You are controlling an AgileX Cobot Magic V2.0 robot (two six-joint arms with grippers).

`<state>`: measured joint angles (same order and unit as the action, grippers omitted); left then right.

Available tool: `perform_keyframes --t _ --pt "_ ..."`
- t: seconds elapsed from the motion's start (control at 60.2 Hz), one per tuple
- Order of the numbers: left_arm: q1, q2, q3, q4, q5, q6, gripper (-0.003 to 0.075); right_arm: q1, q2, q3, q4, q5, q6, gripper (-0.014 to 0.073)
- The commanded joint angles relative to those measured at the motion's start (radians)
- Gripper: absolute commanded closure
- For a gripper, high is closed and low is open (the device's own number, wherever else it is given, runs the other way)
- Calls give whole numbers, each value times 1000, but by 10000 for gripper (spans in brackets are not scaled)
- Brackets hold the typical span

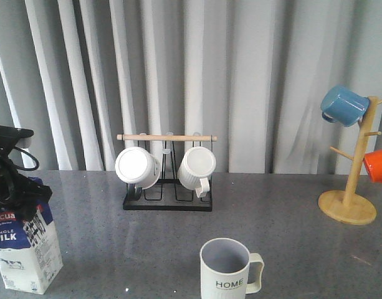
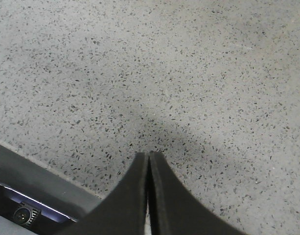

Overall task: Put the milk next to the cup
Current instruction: 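Lower the left gripper and grasp the top of the milk carton, then lift the carton with the left gripper and carry it toward the mug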

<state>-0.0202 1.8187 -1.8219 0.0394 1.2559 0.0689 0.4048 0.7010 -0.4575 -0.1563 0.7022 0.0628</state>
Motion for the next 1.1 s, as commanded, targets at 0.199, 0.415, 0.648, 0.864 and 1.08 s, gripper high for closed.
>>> perform_keyframes --t 0.199,0.415,0.648,0.864,1.08 --pt "-3 -123 -38 -86 -19 -9 677 0 -3 -24 -8 -51 0 602" --pt "-4 -161 -140 -367 -25 0 727 0 -3 -24 -8 -52 0 602" --pt "-74 -142 -186 -533 -41 34 726 0 -3 -24 -5 -50 0 602" --pt "-161 -71 -186 -515 -33 20 724 0 -3 -24 -4 -50 0 602" --pt "-236 -5 -186 -506 -43 13 724 0 -3 -24 -4 -50 0 602"
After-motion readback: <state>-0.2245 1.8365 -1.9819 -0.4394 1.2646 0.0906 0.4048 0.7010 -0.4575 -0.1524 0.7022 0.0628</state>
